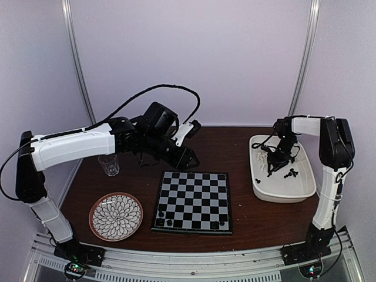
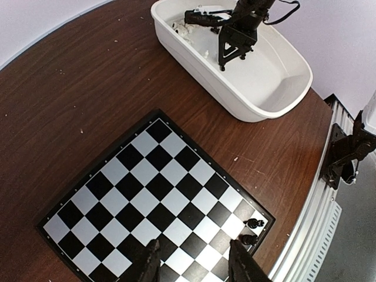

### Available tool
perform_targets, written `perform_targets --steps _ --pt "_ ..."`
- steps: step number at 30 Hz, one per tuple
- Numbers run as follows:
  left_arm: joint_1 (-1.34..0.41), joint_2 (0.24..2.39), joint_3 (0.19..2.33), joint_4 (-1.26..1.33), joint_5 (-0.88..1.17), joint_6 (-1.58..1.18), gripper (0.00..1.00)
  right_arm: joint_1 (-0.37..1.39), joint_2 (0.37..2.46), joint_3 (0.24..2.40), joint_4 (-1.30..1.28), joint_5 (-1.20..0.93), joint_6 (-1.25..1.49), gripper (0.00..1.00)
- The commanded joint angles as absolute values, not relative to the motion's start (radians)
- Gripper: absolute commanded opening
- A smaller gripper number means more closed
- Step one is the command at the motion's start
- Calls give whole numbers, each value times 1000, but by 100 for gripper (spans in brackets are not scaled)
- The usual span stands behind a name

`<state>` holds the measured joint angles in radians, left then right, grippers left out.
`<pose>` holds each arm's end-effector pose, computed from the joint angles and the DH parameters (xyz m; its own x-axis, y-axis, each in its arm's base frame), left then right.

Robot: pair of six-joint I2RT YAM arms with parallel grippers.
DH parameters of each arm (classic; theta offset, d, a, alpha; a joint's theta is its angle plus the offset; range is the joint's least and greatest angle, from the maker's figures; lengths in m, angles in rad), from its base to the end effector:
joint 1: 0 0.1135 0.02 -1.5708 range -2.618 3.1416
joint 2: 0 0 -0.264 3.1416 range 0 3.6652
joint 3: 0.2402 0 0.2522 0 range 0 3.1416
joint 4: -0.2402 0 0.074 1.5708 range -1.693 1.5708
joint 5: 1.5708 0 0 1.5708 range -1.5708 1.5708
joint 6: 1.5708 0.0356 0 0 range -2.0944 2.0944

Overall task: Set up the chess pieces on the board
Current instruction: Adjust the pawn in the storage box.

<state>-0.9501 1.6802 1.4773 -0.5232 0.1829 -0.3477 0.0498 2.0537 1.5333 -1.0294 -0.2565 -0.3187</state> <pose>0.2171 -0.3148 0.3130 -0.6626 0.3506 -0.6619 0.6948 0.6177 -0.3683 0.3863 0.0283 0.1692 -0.9315 -0.3499 -0.0994 -0.3636 0.9016 0.2343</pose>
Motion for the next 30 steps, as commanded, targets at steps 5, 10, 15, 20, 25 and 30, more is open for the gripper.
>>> perform_targets --steps 5,10,15,20,25,30 --pt "-952 1713 1483 -482 188 -355 40 61 2066 1545 -1019 -235 -311 37" --pt "-952 1723 1491 -482 198 -350 40 63 2062 1543 -1026 -234 -312 43" --pt "-952 1734 1496 -484 198 -347 40 63 2063 1538 -1025 -237 -314 45" --pt "-953 1745 1510 -492 203 -341 40 64 2067 1516 -1043 -247 -317 39" --pt "-952 1758 1521 -493 204 -336 40 64 2062 1496 -1040 -253 -325 34" --pt "-952 1772 1532 -497 214 -333 40 64 2058 1498 -1037 -259 -329 27"
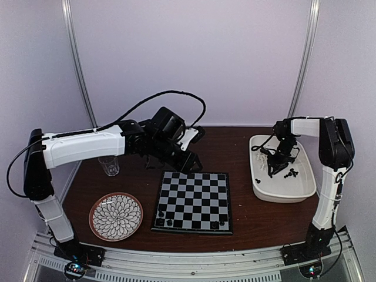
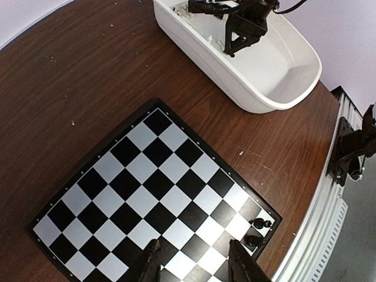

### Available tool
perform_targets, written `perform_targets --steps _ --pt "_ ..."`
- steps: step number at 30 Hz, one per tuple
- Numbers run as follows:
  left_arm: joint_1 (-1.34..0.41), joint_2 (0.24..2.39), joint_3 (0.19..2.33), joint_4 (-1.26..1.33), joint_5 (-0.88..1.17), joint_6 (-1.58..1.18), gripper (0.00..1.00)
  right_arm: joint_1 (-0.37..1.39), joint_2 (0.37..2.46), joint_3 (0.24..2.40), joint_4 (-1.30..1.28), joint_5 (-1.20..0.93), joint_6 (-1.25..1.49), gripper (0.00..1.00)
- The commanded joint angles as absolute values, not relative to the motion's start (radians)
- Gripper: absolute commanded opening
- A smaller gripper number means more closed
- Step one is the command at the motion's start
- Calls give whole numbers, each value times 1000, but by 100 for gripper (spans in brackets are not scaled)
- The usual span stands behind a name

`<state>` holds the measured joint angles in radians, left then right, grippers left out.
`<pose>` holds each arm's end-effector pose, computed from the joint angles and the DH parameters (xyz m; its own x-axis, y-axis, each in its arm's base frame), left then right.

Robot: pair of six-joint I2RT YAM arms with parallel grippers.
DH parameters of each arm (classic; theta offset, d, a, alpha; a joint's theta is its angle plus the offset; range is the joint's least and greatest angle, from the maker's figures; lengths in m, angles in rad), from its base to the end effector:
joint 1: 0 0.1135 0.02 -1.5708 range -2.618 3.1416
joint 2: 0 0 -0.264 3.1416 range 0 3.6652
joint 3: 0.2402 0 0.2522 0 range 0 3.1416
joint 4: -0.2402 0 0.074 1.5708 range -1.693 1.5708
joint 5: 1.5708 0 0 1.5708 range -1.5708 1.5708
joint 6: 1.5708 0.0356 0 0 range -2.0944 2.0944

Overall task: Set up the chess pieces on the board
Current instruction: Adjust the pawn in the storage box.

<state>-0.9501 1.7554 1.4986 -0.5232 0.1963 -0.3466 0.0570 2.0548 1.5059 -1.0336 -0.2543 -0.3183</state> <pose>0.2259 -0.3278 0.2922 -0.6831 0.3826 -0.6220 0.6873 0.6248 -0.3705 0.3807 0.0307 0.1621 -0.9318 -0.3565 -0.0676 -0.3620 0.9001 0.2426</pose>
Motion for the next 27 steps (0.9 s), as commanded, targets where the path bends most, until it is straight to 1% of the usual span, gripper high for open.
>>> perform_targets --steps 1,4,8,10,14,17,20,24,27 --pt "-952 1772 1532 -496 213 -333 40 64 2055 1498 -1035 -259 -329 25" --pt "-953 1773 1532 -496 212 -333 40 64 2052 1494 -1028 -267 -335 20" --pt "-953 1775 1534 -496 215 -331 40 63 2038 1488 -1034 -287 -338 8" --pt "-952 1776 1535 -496 216 -328 40 62 2008 1480 -1039 -296 -336 5" --pt "-953 1777 1545 -494 216 -323 40 56 1901 1452 -1050 -347 -354 4" --pt "-952 1778 1544 -474 223 -323 40 38 1837 1429 -1067 -439 -407 3" --pt "-953 1782 1535 -430 237 -340 40 14 1815 1406 -1099 -526 -476 2" --pt "-952 1814 1558 -367 276 -387 40 -62 1803 1379 -1122 -610 -548 2" --pt "-952 1855 1590 -327 312 -440 42 -83 1791 1373 -1163 -726 -613 3"
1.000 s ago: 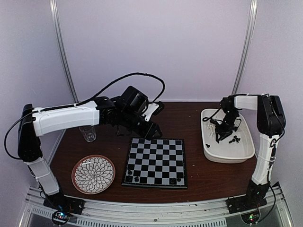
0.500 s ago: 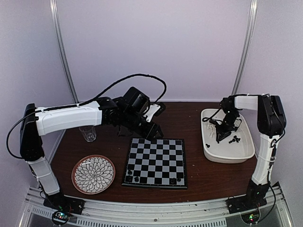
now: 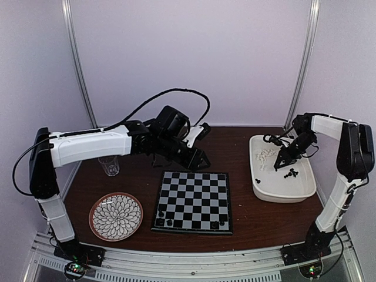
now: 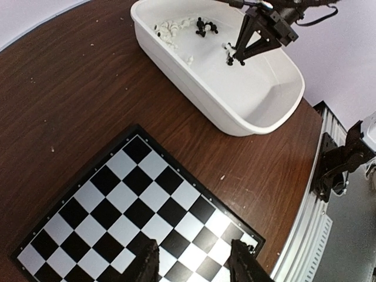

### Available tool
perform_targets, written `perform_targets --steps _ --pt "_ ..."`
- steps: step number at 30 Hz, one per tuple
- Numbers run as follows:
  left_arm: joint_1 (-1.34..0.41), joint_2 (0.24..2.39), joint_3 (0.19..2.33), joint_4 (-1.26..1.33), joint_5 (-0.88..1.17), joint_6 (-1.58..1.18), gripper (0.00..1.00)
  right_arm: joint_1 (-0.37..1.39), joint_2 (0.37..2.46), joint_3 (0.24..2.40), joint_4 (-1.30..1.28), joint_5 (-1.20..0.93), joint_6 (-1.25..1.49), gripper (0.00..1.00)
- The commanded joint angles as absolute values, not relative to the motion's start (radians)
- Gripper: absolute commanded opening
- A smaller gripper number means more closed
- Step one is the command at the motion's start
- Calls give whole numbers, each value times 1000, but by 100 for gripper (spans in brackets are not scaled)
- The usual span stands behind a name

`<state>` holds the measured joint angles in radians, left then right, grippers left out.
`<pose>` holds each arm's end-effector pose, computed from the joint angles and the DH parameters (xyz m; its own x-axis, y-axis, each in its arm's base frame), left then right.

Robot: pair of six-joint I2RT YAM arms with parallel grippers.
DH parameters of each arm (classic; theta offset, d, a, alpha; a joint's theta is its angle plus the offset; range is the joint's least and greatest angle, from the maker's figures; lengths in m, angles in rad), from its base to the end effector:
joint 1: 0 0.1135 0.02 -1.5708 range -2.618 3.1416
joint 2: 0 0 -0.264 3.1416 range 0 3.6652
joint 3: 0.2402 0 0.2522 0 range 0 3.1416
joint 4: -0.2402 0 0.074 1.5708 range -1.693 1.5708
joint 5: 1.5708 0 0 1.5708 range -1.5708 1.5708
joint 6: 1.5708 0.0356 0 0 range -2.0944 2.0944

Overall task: Set up the chess pieces on the board
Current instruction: Adjust the pawn in the storage box.

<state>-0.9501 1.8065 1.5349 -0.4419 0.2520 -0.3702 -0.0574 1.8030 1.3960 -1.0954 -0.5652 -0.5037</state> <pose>0.2346 -0.3434 0.2913 -0.6795 0.3481 -0.6458 0.6989 0.5747 -0.4257 0.3371 -0.0003 0.2247 -0.8781 -0.3578 -0.3178 -0.4703 0.7679 0.4350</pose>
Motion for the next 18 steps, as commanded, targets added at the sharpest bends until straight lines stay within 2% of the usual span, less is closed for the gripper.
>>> perform_targets --steps 1,5,8,11,18 --pt "-952 1868 1600 -306 323 -457 42 -84 1778 1368 -1172 -754 -628 3" --pt "-955 1920 1638 -245 368 -512 42 -84 1706 1338 -1177 -854 -704 6" --pt "-964 1945 1676 -247 386 -516 42 -71 1658 1270 -975 -564 -588 4" --pt "-968 1947 1683 -253 386 -507 42 -65 1710 1293 -958 -352 -577 4" --pt "-973 1927 1651 -264 379 -502 41 -28 1872 1353 -1052 -263 -520 6"
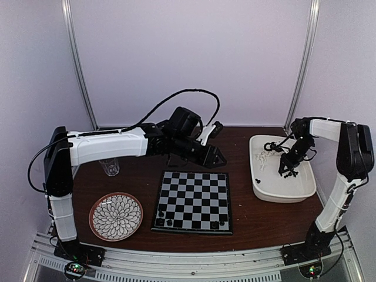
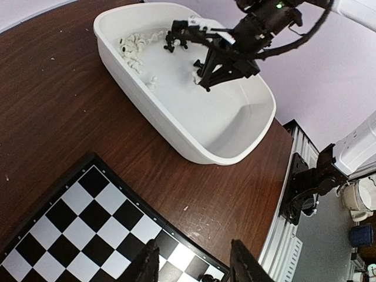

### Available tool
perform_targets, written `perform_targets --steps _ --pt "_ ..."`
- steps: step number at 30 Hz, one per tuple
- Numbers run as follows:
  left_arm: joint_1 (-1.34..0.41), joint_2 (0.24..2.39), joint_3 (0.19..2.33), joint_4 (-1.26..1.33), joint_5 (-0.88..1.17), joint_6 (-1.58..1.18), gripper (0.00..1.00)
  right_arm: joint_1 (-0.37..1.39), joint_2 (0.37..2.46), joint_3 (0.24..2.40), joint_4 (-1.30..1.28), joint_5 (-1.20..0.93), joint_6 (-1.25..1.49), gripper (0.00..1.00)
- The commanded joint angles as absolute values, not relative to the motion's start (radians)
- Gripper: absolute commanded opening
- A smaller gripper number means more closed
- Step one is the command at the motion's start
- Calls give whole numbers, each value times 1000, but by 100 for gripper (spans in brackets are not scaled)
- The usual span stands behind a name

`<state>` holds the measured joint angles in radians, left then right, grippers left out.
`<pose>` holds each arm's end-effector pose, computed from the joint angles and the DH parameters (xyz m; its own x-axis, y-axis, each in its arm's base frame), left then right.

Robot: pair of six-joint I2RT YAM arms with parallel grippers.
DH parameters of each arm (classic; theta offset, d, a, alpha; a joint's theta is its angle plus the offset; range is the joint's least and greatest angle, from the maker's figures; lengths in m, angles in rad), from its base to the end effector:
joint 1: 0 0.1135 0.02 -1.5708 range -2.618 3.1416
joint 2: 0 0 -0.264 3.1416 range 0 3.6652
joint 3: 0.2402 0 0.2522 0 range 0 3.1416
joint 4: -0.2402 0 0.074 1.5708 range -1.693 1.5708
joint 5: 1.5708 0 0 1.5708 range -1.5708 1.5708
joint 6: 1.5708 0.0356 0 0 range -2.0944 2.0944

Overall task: Set up the chess pieces on the board
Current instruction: Adjust the pawn in the storage box.

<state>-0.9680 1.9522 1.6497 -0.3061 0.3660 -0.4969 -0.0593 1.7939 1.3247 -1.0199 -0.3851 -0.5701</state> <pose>0.2491 -0.3845 0.2815 -0.7310 0.2769 -0.6237 0.6680 0.4772 -0.5710 0.3330 -0.0064 0.2071 -0.8507 -0.4506 -0.2708 -0.5165 0.8122 0.2711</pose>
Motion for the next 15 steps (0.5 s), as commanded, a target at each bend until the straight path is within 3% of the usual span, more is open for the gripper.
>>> perform_targets --steps 1,8,12,13,15 --pt "-973 1923 1644 -262 377 -500 41 -22 1895 1354 -1054 -251 -509 6" --pt "-975 1910 1624 -270 369 -499 41 -7 1999 1397 -1033 -204 -462 9" --pt "-974 1911 1622 -271 367 -501 41 0 2052 1404 -1007 -148 -462 32" --pt "-974 1911 1621 -272 366 -502 41 28 2057 1400 -992 -136 -460 31" --pt "-977 1912 1620 -271 366 -502 41 32 2063 1401 -978 -147 -457 15"
